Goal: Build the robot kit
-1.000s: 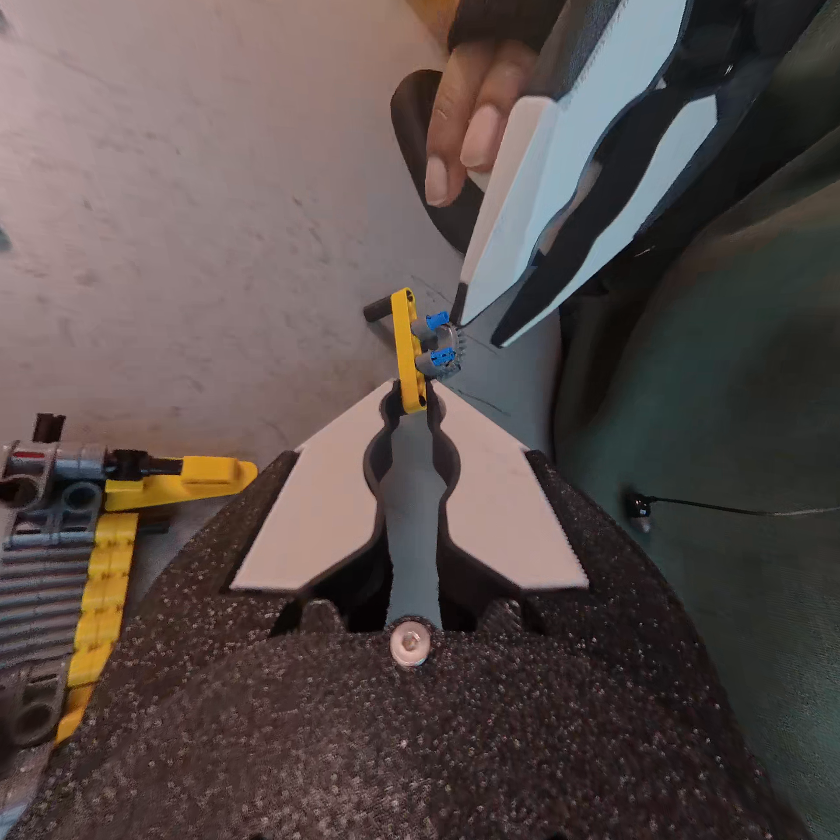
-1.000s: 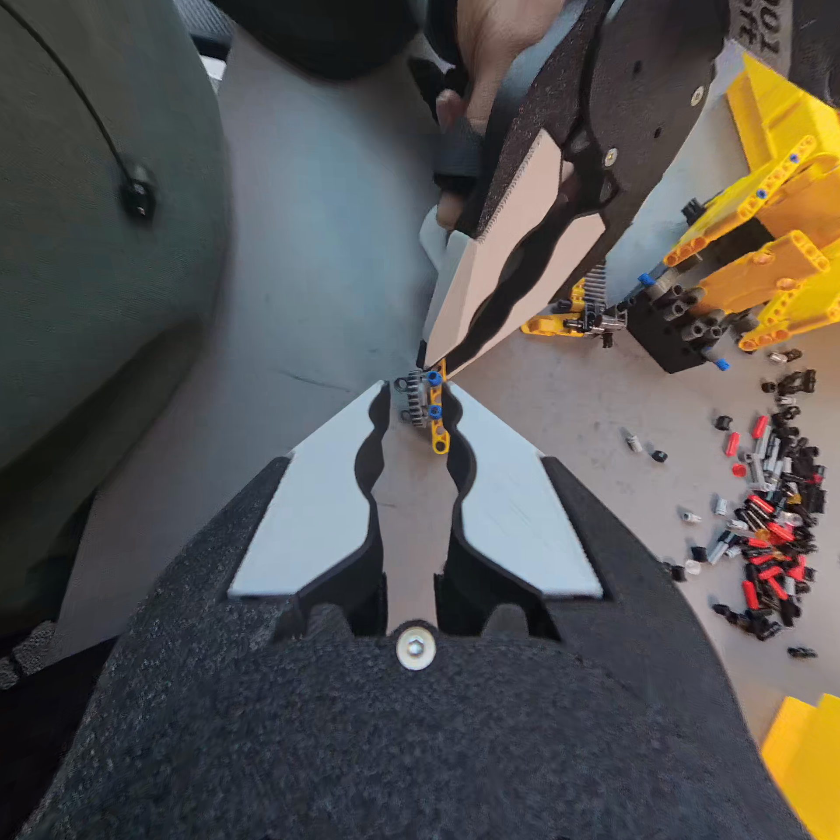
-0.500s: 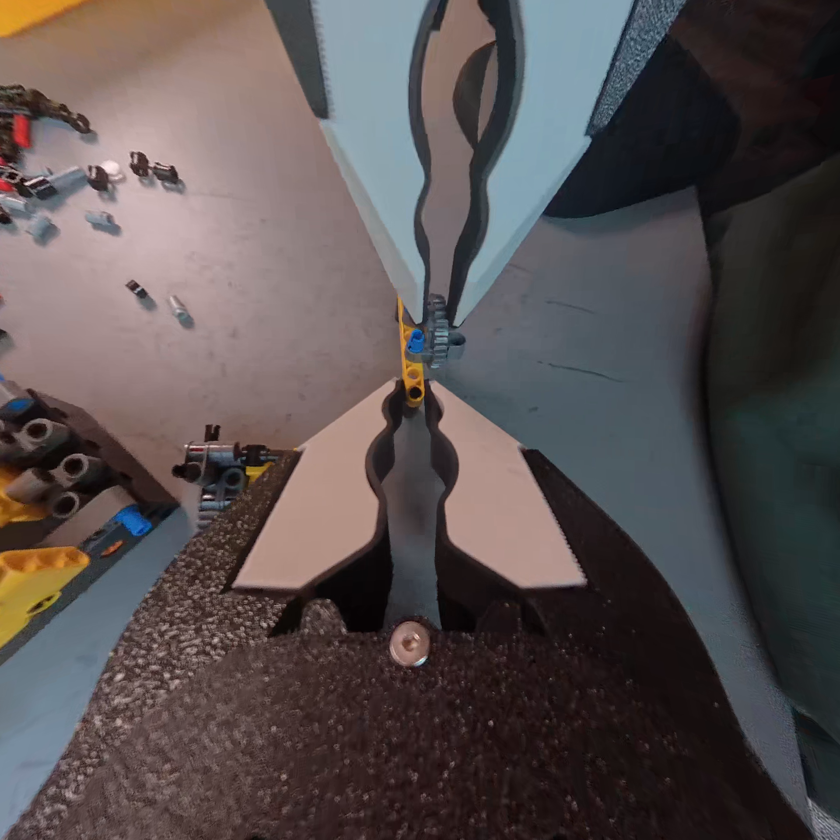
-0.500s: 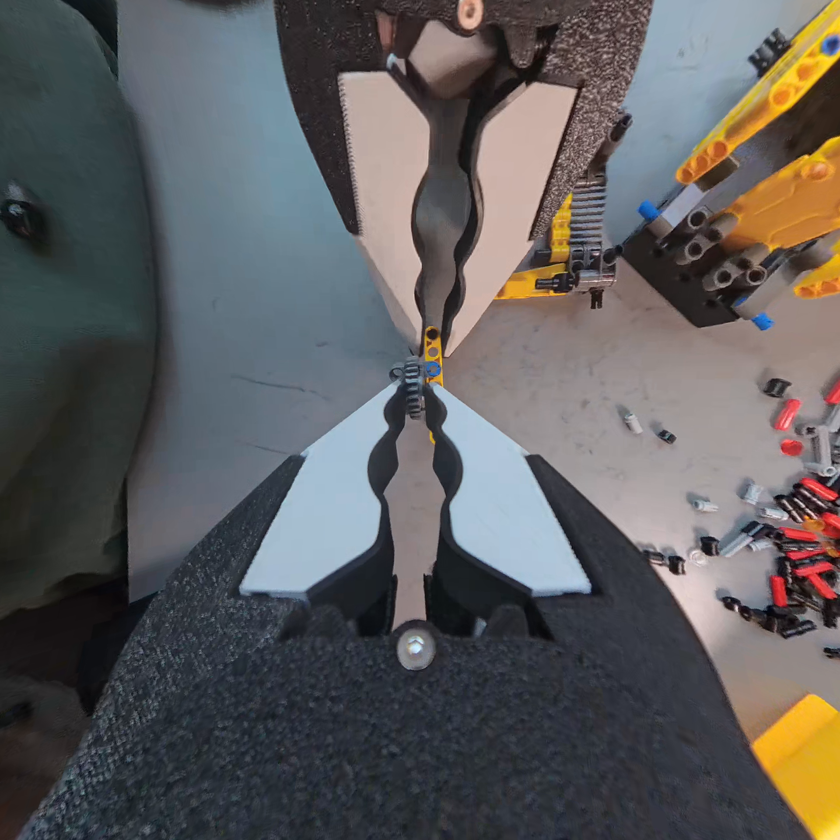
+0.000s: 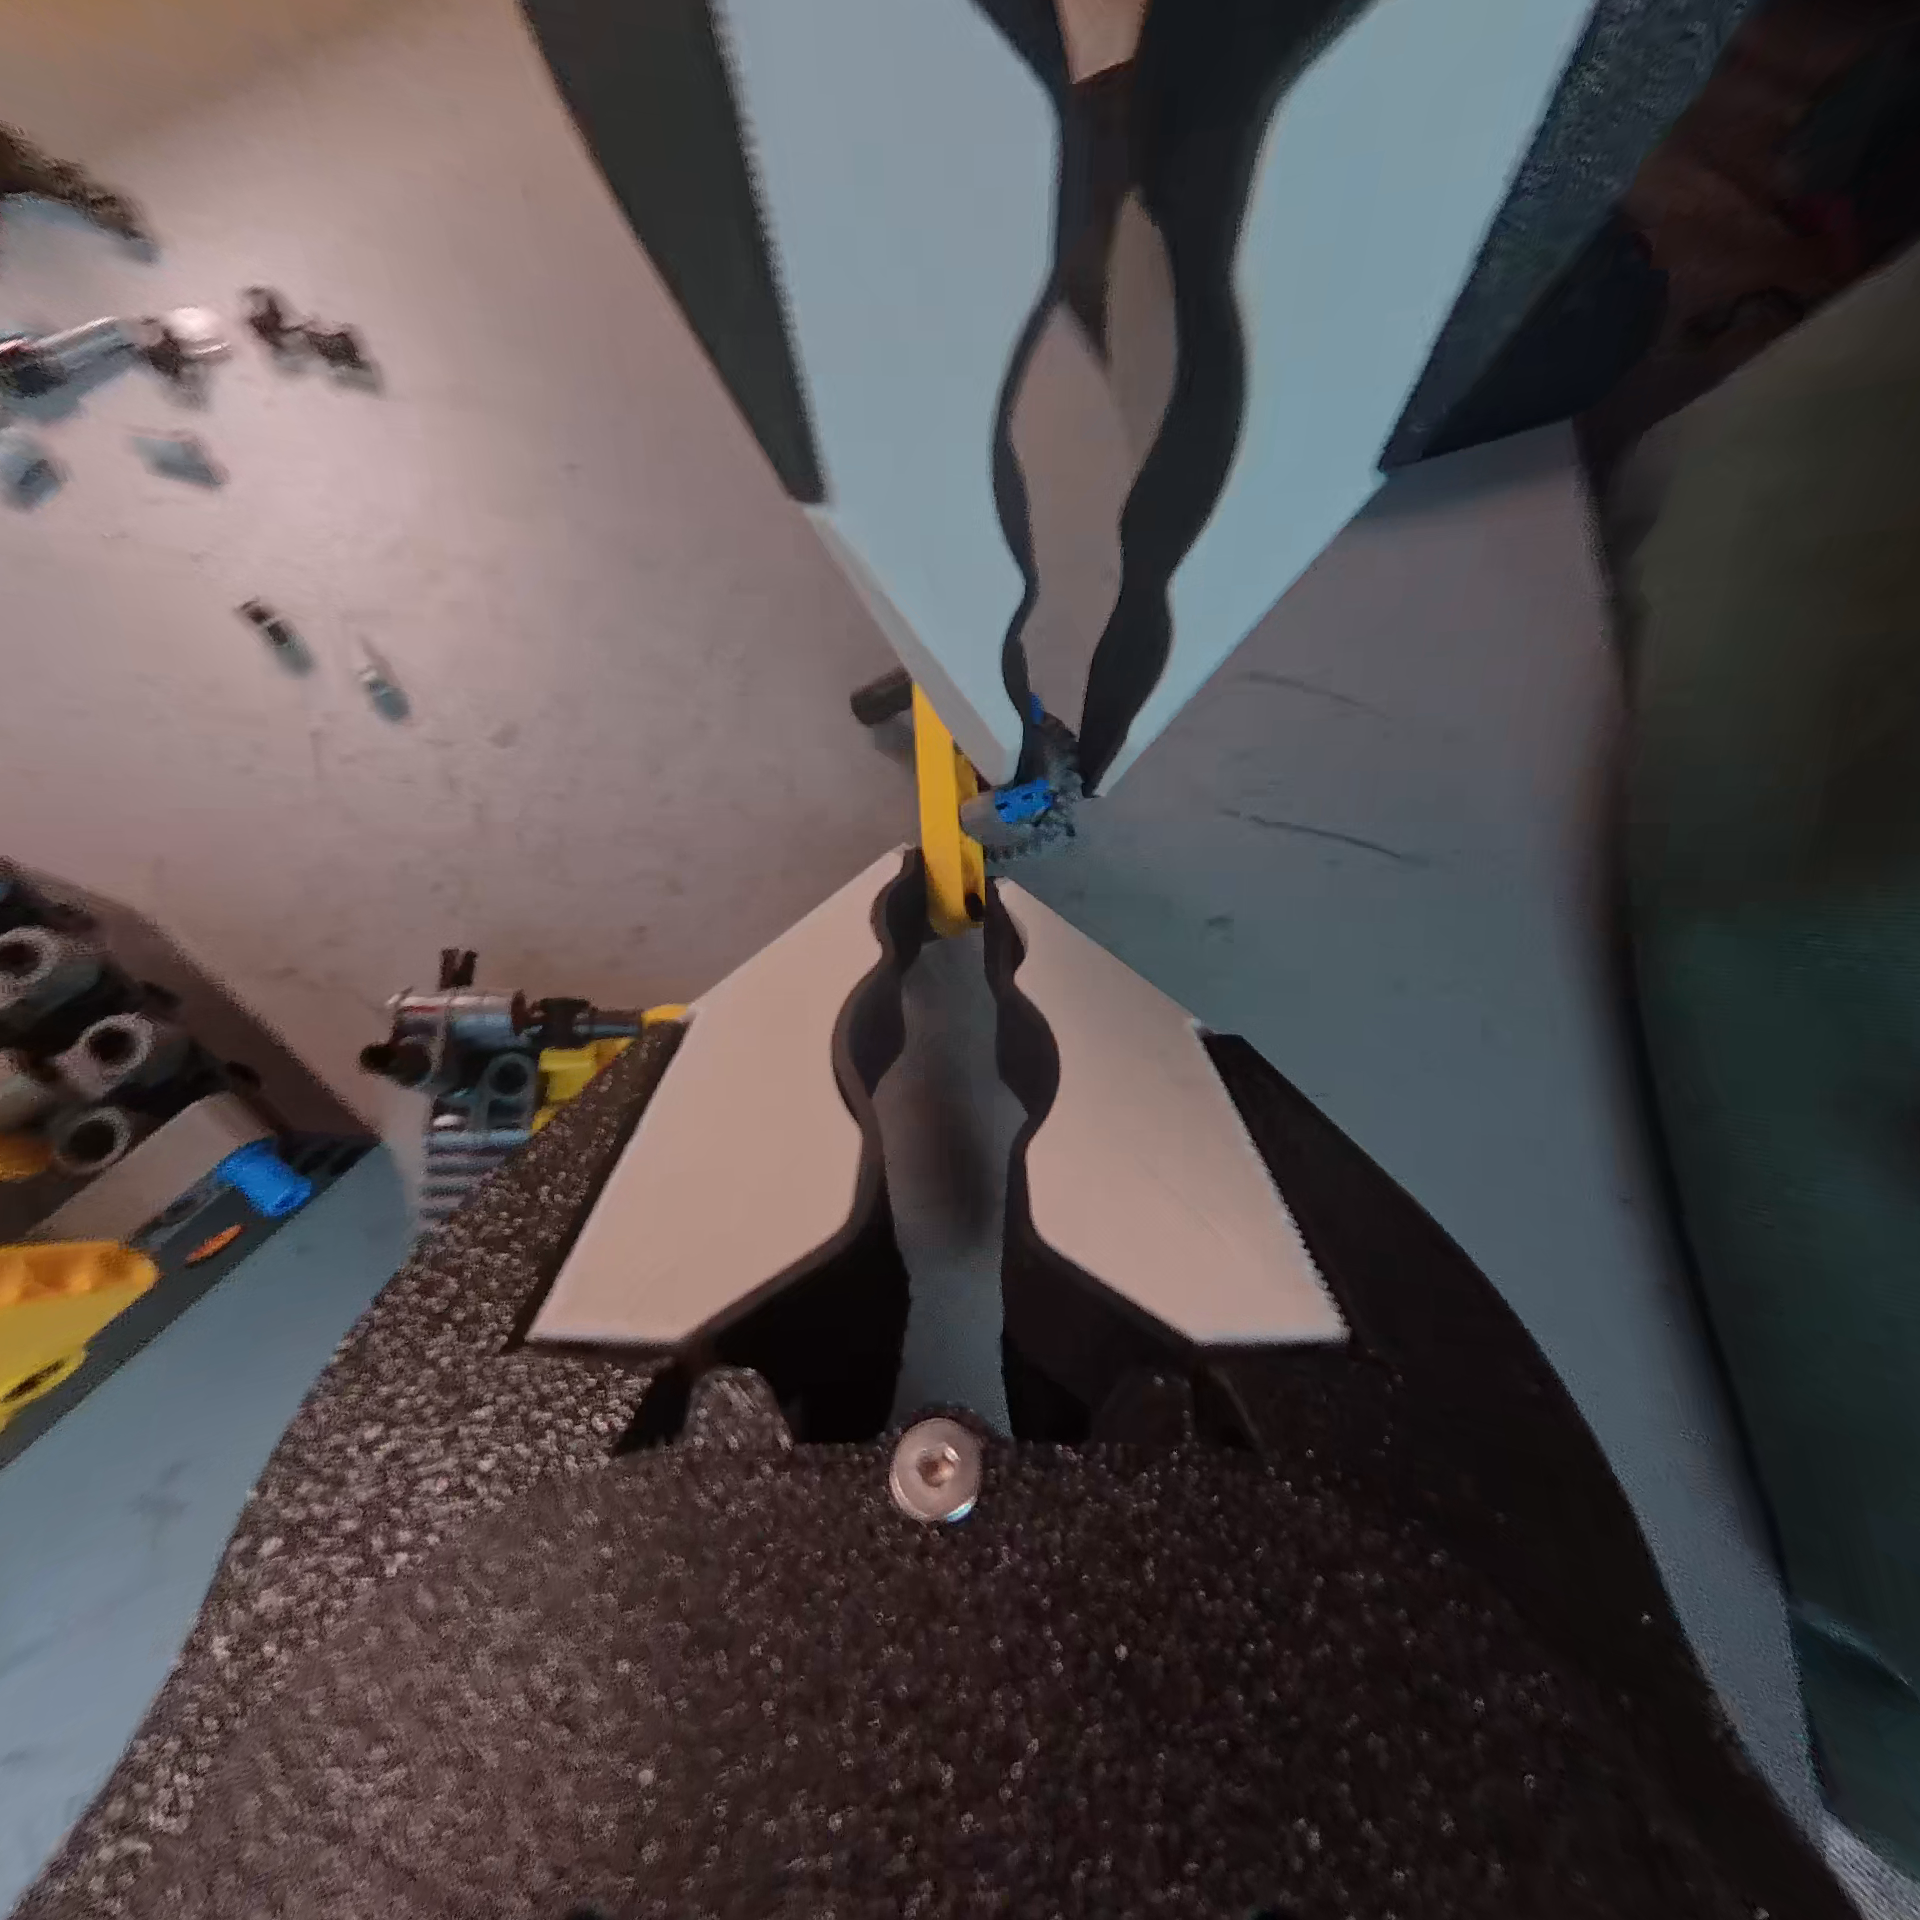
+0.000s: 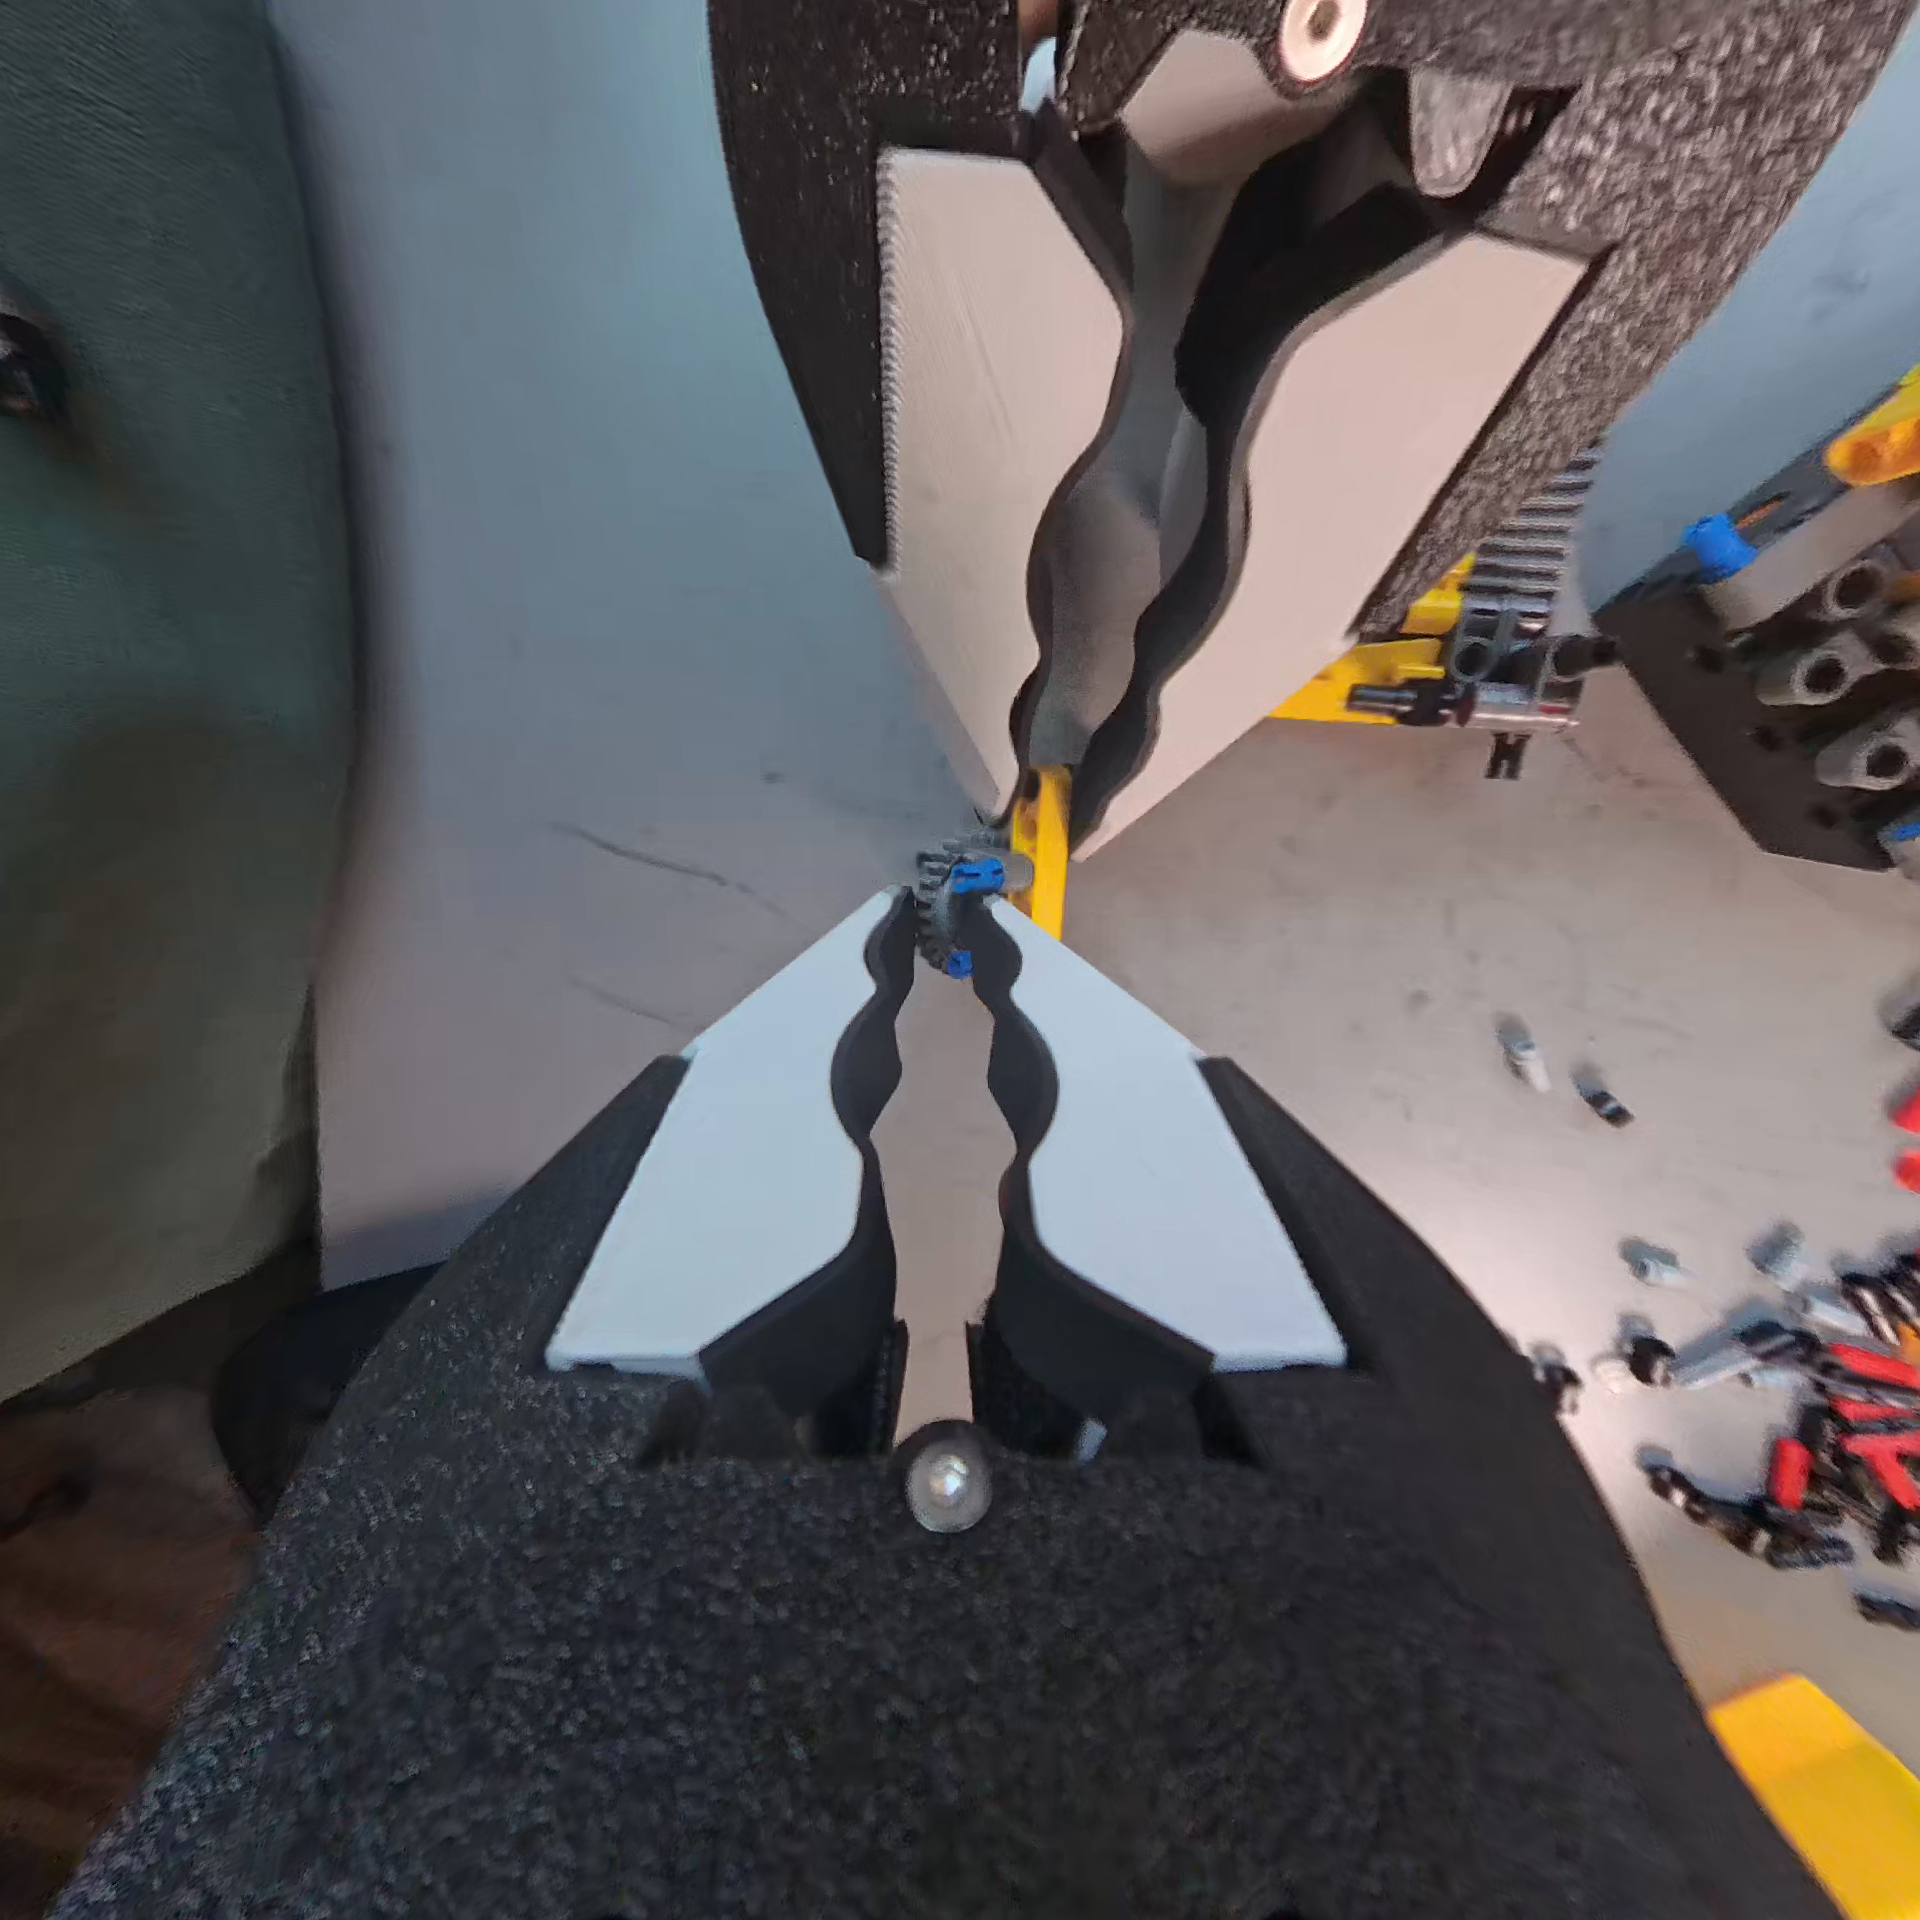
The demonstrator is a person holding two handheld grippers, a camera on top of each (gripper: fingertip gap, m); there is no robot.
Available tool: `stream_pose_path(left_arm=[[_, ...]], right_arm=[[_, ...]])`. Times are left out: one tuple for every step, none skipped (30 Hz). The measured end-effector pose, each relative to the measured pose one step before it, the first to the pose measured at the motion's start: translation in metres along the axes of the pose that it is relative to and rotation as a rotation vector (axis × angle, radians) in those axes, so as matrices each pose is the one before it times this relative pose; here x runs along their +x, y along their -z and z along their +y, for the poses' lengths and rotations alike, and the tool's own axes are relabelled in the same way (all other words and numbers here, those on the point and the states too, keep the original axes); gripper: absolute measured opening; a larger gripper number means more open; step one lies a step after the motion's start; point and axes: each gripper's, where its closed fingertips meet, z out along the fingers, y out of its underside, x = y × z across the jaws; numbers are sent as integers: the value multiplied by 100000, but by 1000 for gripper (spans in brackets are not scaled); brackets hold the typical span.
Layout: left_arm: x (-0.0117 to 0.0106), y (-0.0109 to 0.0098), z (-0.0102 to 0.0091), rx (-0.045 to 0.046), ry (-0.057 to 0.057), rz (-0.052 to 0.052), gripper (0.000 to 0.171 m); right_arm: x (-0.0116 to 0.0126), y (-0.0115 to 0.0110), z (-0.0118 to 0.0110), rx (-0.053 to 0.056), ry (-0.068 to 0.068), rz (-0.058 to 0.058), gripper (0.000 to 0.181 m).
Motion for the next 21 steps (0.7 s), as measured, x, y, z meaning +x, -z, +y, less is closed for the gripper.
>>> stream_pose_path(left_arm=[[-714,149,66,-563,-332,-5553,9],[57,46,-100,312,-903,162,9],[252,59,-122,512,778,2684,9],[1,43,-104,570,2132,1494,9],[-54,25,-53,603,1028,583,10],[27,43,-15,373,1278,489,10],[19,38,-9,365,1580,299,10],[81,57,1,607,2689,1289,10],[72,36,-6,807,3237,1483,10],[-130,42,-58,885,3450,-80,10],[-267,78,-123,1223,2617,-1513,10],[-313,64,-25,499,2663,-2057,10],[-195,50,-40,834,2848,-1491,9],[-123,28,0,799,2455,-1247,9],[-96,43,-34,962,2466,-1000,9],[-58,24,-26,599,2005,-659,9],[-6,-5,-14,243,867,-414,9],[-65,-25,-42,206,92,-841,9],[-61,-64,-72,194,-132,-942,9],[76,-81,5,-121,-173,-70,10],[69,-64,-28,194,596,-194,10]], right_arm=[[789,-265,456,-1027,826,6046,9],[47,237,-47,-340,-292,-369,9],[-149,385,-101,-59,343,-2181,9],[111,289,-38,-581,540,-76,9],[155,192,16,-548,1954,1467,9],[83,156,-45,332,1856,1407,9],[214,188,-2,656,1326,2414,9],[249,280,-89,1920,2378,2958,8],[439,335,-138,2507,3435,4578,8],[532,321,-53,2186,3468,5554,7],[440,252,131,825,2322,5279,7],[591,198,360,-638,680,6766,9],[445,225,293,383,-1580,6015,12],[130,255,79,2669,-7152,3540,15],[-308,217,-14,3820,-11616,14,17],[-352,146,-6,4638,-12436,-421,18],[-248,65,58,4722,-10619,833,18],[-76,-73,274,3093,-8938,2879,18],[-147,-186,408,1837,-6702,3054,19],[-91,-200,283,2163,-5739,3461,19],[-241,-193,135,2560,-5853,1676,18]])
